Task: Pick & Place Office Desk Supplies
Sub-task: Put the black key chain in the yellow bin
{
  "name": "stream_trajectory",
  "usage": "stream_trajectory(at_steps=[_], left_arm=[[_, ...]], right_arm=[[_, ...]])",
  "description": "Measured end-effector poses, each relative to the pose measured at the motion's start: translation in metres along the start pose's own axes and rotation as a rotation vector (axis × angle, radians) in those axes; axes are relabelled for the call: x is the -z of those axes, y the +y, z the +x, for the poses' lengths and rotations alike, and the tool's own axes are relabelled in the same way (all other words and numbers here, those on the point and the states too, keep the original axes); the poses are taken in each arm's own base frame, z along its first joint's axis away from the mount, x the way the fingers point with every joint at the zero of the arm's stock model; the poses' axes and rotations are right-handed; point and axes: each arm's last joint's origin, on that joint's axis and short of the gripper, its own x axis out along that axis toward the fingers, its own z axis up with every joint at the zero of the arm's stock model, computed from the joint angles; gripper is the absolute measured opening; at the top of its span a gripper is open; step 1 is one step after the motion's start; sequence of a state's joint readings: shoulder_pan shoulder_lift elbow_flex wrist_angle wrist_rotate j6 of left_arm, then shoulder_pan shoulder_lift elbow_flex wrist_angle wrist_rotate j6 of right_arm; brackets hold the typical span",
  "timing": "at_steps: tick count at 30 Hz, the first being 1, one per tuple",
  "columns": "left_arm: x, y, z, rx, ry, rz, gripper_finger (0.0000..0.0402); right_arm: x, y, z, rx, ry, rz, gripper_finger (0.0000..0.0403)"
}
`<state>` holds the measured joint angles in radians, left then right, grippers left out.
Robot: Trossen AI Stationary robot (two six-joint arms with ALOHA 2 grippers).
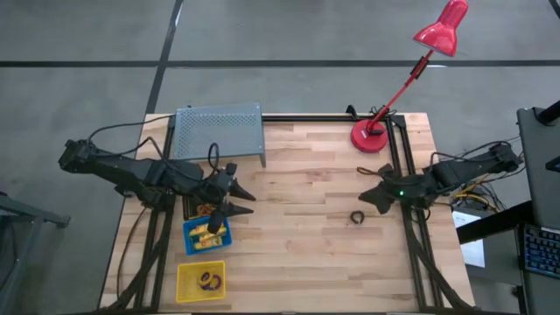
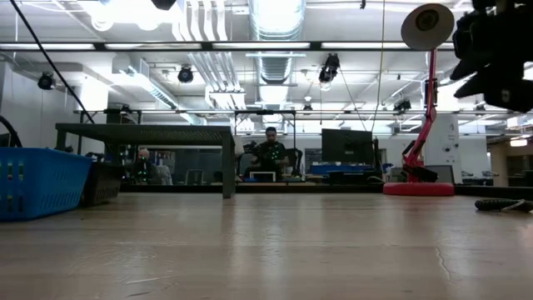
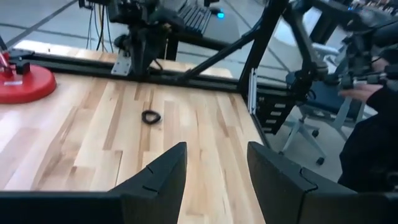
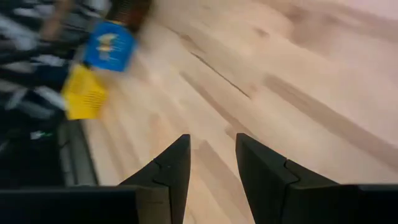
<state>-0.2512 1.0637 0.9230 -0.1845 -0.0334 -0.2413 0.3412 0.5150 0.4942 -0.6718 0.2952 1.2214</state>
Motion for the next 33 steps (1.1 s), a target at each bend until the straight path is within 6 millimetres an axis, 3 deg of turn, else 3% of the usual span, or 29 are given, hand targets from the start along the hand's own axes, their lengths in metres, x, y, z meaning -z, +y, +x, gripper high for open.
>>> stream_trajectory(at_steps=[5, 15, 33], left_arm=[[0.004, 0.001, 0.0, -0.01, 0.041, 0.001, 0.0174], [0.012, 0.003, -0.001, -0.03, 0.121, 0.004, 0.0174], [0.017, 0.004, -0.002, -0.043, 0.173, 0.006, 0.0174]], right_arm=[[0.0, 0.017, 0.013, 0.179, 0.12, 0.065, 0.0125], [0.007, 0.045, 0.058, 0.408, 0.245, 0.012, 0.0125], [0.034, 0.029, 0.12, 0.692, 0.323, 0.072, 0.0125]])
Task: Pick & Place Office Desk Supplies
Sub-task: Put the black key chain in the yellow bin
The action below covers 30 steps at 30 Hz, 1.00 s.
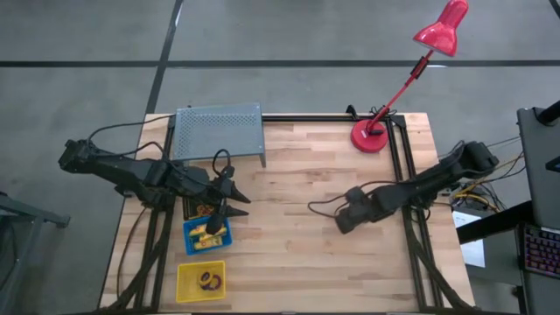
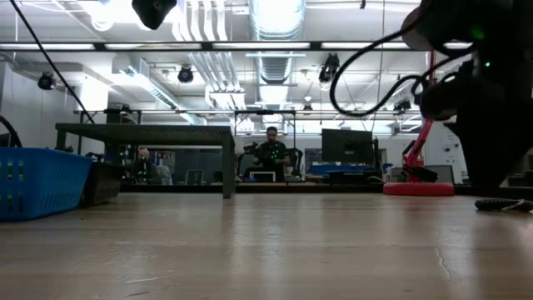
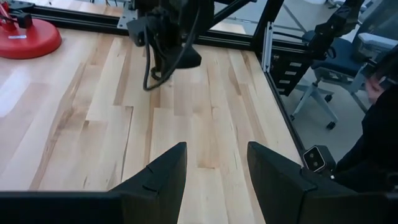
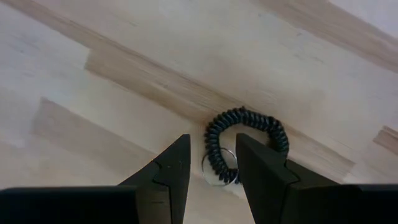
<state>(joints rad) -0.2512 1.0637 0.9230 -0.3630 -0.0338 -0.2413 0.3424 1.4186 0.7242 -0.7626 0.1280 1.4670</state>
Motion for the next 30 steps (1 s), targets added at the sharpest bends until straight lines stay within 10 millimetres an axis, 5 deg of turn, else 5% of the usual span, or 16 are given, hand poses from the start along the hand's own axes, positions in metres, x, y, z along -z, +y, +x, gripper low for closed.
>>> stream_trajectory(at_steps=[18, 30], left_arm=[[0.001, 0.0, 0.0, -0.001, 0.004, 0.0, 0.0174], [0.001, 0.0, 0.0, -0.001, 0.004, 0.0, 0.0174]], right_arm=[[0.003, -0.001, 0.023, 0.037, -0.001, -0.008, 0.012], [0.003, 0.0, 0.024, 0.019, 0.0, -0.043, 0.0064]])
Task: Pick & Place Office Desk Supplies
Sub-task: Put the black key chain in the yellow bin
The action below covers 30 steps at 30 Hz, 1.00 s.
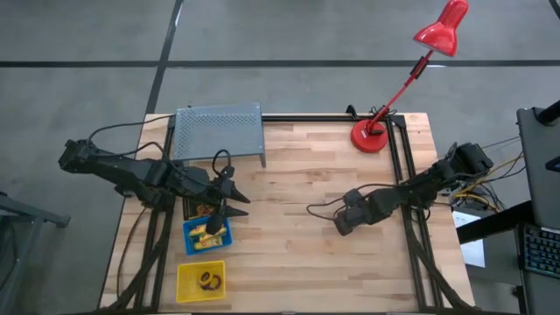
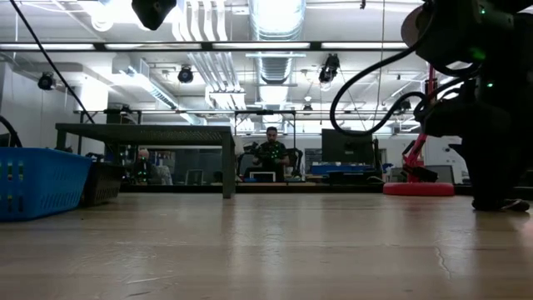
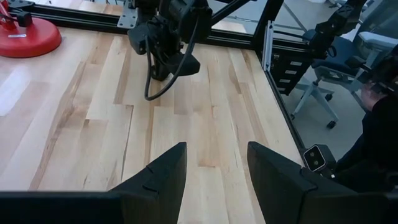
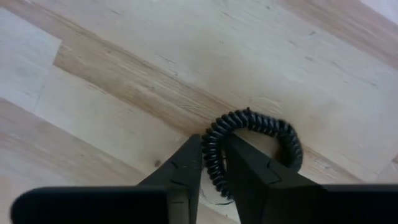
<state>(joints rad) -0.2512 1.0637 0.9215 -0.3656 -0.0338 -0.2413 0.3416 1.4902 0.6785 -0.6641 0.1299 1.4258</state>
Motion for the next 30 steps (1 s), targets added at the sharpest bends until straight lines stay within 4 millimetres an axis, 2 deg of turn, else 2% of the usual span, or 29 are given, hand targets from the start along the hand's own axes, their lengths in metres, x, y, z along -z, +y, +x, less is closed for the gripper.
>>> stream_trajectory(at_steps=[7, 12, 16, 21, 30], left_arm=[[0.0, 0.0, 0.0, 0.0, 0.0, 0.0, 0.0174], [0.0, 0.0, 0.0, 0.0, 0.0, 0.0, 0.0174], [0.0, 0.0, 0.0, 0.0, 0.001, 0.0, 0.0174], [0.0, 0.0, 0.0, -0.001, 0.003, 0.0, 0.0174], [0.001, 0.0, 0.0, -0.001, 0.006, 0.0, 0.0174]], right_arm=[[0.0, 0.001, 0.0, -0.012, -0.004, -0.014, 0.0027], [-0.001, 0.004, -0.002, -0.035, -0.006, -0.033, 0.0022], [-0.004, 0.015, -0.013, -0.117, -0.018, -0.075, 0.0023], [-0.008, 0.031, -0.028, -0.271, -0.101, -0.163, 0.0024], [-0.015, 0.07, -0.047, -0.669, -0.309, -0.374, 0.0024]])
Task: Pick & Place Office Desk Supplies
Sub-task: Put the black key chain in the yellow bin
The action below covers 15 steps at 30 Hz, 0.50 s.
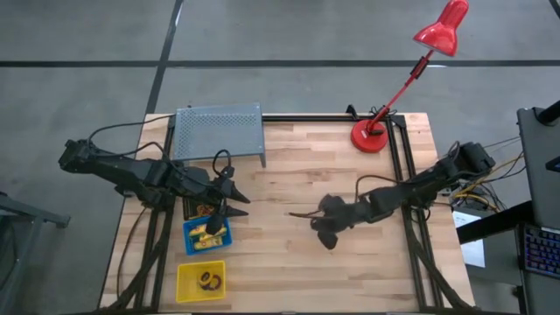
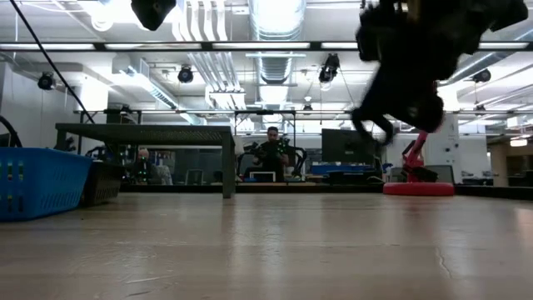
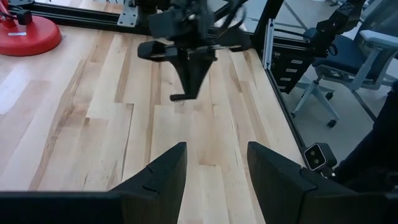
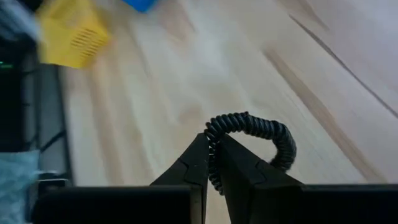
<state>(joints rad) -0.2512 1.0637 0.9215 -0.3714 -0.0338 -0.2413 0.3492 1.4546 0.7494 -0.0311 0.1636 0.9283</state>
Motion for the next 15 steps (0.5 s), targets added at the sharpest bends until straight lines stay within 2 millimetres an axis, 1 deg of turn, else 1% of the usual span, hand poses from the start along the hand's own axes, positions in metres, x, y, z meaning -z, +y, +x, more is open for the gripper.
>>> stream_trajectory(at_steps=[6, 9, 12, 15], left_arm=[[0.0, 0.0, 0.0, 0.0, 0.001, 0.0, 0.0174], [0.0, 0.0, 0.0, 0.0, 0.001, 0.0, 0.0174], [0.0, 0.0, 0.0, 0.0, 0.001, 0.0, 0.0174], [0.0, 0.0, 0.0, 0.0, 0.001, 0.0, 0.0174]], right_arm=[[-0.011, 0.017, 0.008, -0.175, -0.164, -0.174, 0.0024], [-0.014, 0.024, 0.018, -0.247, -0.252, -0.241, 0.0024], [-0.015, 0.028, 0.03, -0.307, -0.336, -0.291, 0.0024], [-0.012, 0.029, 0.048, -0.343, -0.386, -0.301, 0.0024]])
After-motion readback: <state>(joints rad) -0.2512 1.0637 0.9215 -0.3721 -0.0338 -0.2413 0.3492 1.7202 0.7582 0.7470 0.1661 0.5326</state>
